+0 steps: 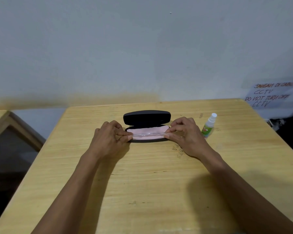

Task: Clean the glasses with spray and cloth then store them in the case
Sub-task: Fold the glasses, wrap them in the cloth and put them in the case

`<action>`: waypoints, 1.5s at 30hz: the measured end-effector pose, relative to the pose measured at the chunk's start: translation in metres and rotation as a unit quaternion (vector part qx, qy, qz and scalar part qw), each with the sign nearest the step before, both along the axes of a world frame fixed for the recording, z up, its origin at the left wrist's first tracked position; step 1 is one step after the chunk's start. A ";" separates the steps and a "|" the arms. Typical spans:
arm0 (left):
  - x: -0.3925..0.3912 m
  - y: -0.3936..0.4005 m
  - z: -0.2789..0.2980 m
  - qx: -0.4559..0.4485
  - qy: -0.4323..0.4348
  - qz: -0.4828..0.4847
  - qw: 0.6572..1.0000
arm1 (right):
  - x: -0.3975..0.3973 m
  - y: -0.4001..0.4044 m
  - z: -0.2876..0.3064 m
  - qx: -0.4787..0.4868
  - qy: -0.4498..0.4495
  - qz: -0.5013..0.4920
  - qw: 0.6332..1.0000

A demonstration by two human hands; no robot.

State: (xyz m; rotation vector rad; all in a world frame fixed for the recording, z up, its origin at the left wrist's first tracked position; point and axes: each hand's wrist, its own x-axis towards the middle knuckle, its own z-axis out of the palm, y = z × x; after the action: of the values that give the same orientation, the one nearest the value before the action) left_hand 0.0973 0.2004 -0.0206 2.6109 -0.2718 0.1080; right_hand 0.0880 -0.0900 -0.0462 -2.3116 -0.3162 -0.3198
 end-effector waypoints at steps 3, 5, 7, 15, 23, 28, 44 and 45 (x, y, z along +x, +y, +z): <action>-0.005 -0.003 0.002 -0.024 0.011 0.014 1.000 | -0.002 0.001 0.000 0.016 -0.003 -0.009 1.000; -0.010 -0.005 0.004 -0.043 0.008 0.018 0.999 | -0.004 0.002 0.000 0.018 -0.008 -0.010 1.000; -0.014 -0.005 0.003 -0.052 -0.003 0.021 0.998 | -0.005 0.002 0.001 0.013 -0.002 -0.013 1.000; -0.026 -0.010 0.019 -0.241 -0.023 0.138 0.960 | -0.008 0.008 0.023 0.195 0.112 -0.124 0.967; 0.010 -0.024 0.031 -0.361 0.111 0.154 0.913 | 0.015 0.026 0.043 0.252 0.230 -0.139 0.930; 0.018 -0.028 0.031 -0.370 0.129 0.174 0.903 | 0.020 0.027 0.041 0.270 0.241 -0.150 0.920; 0.015 -0.017 0.020 -0.426 0.167 0.115 0.881 | 0.004 0.016 0.040 0.256 0.245 -0.072 0.932; 0.014 -0.018 0.021 -0.434 0.171 0.113 0.877 | 0.003 0.016 0.040 0.260 0.245 -0.069 0.931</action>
State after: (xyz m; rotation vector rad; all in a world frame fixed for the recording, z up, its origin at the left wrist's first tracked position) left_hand 0.1110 0.1828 0.0000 1.7042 0.1844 -0.1309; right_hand 0.0914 -0.0741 -0.0064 -1.8068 0.1693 0.1070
